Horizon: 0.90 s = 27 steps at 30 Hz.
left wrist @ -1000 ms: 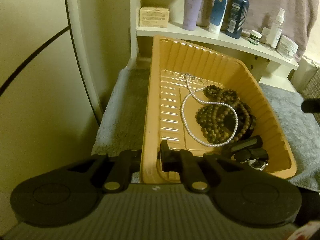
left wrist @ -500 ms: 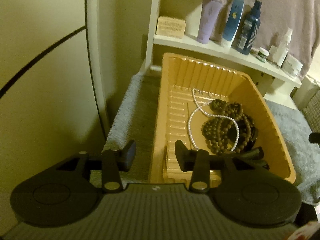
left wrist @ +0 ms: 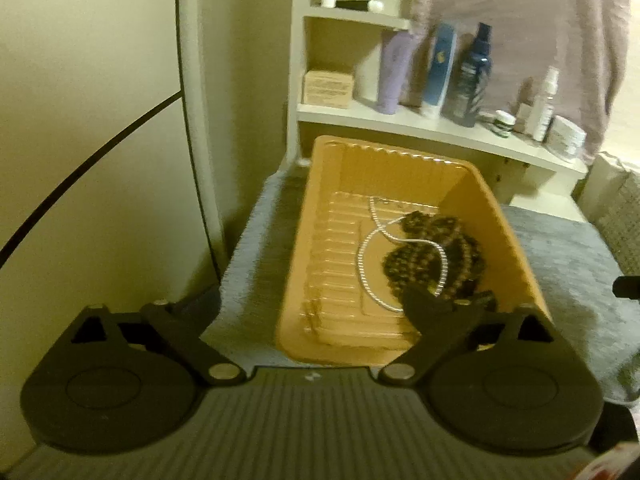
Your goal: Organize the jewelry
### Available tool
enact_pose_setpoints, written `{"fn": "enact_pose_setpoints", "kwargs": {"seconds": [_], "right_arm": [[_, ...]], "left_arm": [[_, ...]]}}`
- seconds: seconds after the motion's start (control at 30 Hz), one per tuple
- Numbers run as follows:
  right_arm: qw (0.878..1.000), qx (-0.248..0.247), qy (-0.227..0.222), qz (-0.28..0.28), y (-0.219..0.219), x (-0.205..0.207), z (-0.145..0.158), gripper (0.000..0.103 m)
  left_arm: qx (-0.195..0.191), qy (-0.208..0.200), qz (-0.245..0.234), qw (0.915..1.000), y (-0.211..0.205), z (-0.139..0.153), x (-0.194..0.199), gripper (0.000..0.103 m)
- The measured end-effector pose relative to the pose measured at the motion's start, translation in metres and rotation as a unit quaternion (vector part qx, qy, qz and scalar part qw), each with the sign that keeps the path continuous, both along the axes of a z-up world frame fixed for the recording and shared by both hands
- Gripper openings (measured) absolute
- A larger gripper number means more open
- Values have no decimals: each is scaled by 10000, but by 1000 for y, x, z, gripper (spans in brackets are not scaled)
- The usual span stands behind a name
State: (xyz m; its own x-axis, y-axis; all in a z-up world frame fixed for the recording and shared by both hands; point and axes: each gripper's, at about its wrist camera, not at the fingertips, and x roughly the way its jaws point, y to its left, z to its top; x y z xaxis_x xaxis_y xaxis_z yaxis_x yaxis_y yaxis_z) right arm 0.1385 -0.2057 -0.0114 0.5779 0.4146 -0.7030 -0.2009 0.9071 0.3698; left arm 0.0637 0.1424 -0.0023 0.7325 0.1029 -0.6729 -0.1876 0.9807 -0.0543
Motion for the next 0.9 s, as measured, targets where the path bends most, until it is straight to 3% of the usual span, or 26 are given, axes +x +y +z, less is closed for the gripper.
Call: {"fn": "enact_pose_setpoints", "kwargs": {"seconds": [0.3, 0.4, 0.7, 0.9], "right_arm": [[9995, -220, -129, -184, -3, -35, 14, 88], [9994, -262, -132, -171, -3, -49, 16, 88], [9993, -346, -102, -90, -3, -80, 20, 88], [9985, -507, -206, 20, 4, -96, 27, 88]], "left_arm": [[105, 65, -361, 9993, -41, 17, -21, 102], [-79, 141, -444, 9989, -54, 17, -28, 102], [-70, 409, -614, 9973, -90, 17, -47, 102], [-168, 347, -610, 9974, -103, 23, -58, 102]]}}
